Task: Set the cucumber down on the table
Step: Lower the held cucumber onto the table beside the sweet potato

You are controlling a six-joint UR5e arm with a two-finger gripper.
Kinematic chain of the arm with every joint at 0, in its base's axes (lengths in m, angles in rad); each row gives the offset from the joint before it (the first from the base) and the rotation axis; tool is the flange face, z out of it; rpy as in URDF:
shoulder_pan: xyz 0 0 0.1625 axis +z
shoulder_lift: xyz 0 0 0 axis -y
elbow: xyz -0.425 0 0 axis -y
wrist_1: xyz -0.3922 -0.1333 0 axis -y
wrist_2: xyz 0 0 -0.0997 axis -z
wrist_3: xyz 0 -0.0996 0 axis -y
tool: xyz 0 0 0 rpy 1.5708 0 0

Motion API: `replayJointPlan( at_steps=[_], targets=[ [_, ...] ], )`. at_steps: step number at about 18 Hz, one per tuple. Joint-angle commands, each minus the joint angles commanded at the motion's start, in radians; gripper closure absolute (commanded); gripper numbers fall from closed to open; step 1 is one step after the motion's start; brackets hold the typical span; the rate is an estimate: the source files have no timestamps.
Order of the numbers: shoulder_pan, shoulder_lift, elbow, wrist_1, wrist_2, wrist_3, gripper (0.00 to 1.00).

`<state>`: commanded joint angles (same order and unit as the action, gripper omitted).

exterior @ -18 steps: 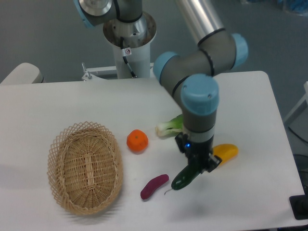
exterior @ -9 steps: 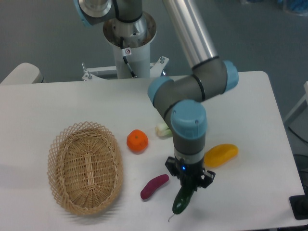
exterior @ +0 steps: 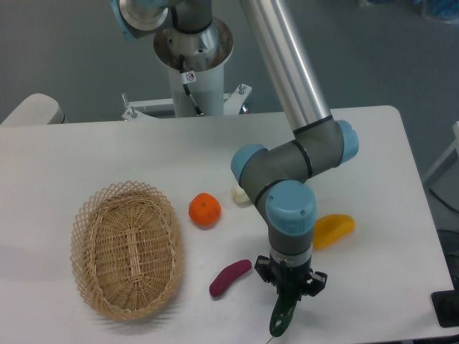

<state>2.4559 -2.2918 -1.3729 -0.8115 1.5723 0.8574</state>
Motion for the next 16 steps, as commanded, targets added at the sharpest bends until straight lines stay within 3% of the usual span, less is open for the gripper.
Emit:
replayJointPlan(
  at_steps=[4,14,16],
  targets=[
    [0.005,0.005,-0.029,-0.002,0.003,0.083,0.68],
    [0.006,0.005,-0.034,0.000,0.026,0.088,0.64],
    [0.006,0.005,-0.034,-0.002,0.026,0.086,0.59]
  ],
)
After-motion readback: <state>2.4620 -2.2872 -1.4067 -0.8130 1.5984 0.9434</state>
